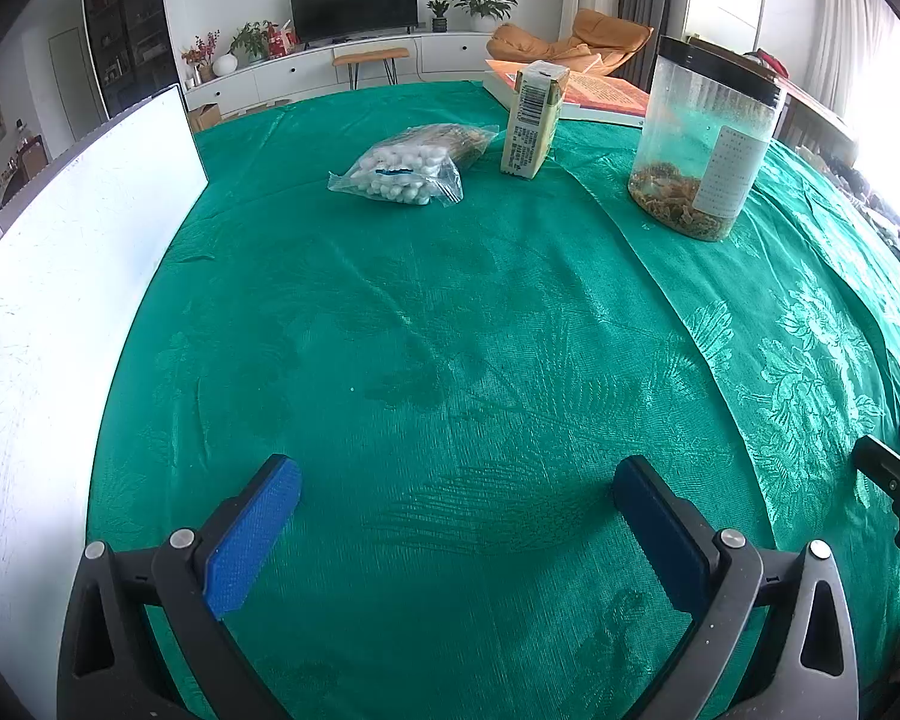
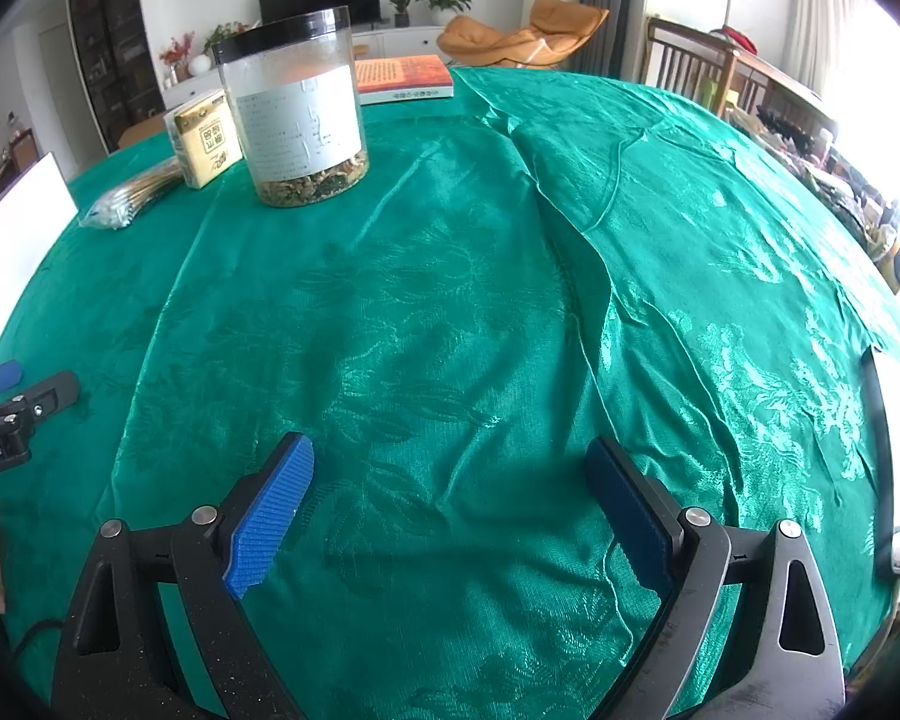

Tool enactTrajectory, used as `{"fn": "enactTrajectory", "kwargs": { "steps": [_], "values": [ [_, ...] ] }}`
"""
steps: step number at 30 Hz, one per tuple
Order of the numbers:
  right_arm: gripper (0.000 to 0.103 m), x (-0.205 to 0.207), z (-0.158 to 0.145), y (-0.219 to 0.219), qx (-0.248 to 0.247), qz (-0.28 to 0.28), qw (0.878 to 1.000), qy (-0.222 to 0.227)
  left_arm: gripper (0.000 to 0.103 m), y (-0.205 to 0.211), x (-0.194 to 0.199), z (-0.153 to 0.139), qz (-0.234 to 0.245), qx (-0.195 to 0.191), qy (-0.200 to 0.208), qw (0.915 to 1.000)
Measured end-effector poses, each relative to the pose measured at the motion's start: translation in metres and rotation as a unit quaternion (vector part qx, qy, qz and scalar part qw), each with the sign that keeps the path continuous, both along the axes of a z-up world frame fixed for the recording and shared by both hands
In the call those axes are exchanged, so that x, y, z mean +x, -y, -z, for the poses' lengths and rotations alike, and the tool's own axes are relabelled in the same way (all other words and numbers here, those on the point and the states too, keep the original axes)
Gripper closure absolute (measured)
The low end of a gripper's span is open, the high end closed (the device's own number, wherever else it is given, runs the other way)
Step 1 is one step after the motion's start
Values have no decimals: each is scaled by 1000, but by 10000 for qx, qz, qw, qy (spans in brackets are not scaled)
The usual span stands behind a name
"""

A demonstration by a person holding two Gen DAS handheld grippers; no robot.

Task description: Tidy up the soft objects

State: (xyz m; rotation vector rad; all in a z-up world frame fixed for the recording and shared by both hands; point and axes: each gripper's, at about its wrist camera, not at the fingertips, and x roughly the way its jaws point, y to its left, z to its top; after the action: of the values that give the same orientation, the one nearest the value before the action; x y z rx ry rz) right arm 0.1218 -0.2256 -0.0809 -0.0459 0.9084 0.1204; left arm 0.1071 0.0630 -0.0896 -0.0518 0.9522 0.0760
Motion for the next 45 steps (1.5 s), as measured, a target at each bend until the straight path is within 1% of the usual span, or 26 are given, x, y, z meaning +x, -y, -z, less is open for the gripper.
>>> {"fn": "enactTrajectory", "kwargs": {
  "steps": [9,19,27,28,29,30,33,35,37,39,42,43,44,45],
  "values": [
    [8,0,0,0,-10,4,10000,0,0,-1,-1,-1,19,-16,12,10000],
    [3,9,1,-4,-27,4,9999,-102,0,-1,-1,-1,30,-17,16,10000],
    [3,8,1,-4,-24,30,9999,-96,0,-1,3,1,93,-22,19,10000],
    [3,8,1,-4,-18,29,9999,-96,0,0,4,0,131,-8,-41,9999],
    [3,8,1,-4,-16,30,9999,-97,0,-1,9,-1,141,-29,-193,9997],
    [3,8,1,-4,-18,39,9999,-95,1,-4,15,-4,130,-57,-210,9997],
    [3,9,1,-4,-25,91,9999,-101,1,-23,38,-37,-226,-83,281,9993],
    [3,10,1,-4,-14,132,9999,-109,1,-39,69,-53,-481,-111,470,9977],
    [3,11,1,-4,-7,181,9998,-110,1,-52,109,-53,-597,-40,266,9979],
    [3,12,0,-4,-1,205,9997,-109,1,-60,145,-46,-626,29,22,9980],
    [3,11,0,-4,1,207,9997,-110,1,-59,176,-34,-307,-14,-137,9994],
    [3,11,1,-4,1,210,9997,-109,3,-54,181,-30,-131,-2,-151,9998],
    [3,12,0,-4,4,218,9997,-109,8,-50,184,-28,30,11,-143,9999],
    [3,12,0,-4,6,225,9997,-109,35,-44,187,-23,234,42,-189,9995]
  ]
}}
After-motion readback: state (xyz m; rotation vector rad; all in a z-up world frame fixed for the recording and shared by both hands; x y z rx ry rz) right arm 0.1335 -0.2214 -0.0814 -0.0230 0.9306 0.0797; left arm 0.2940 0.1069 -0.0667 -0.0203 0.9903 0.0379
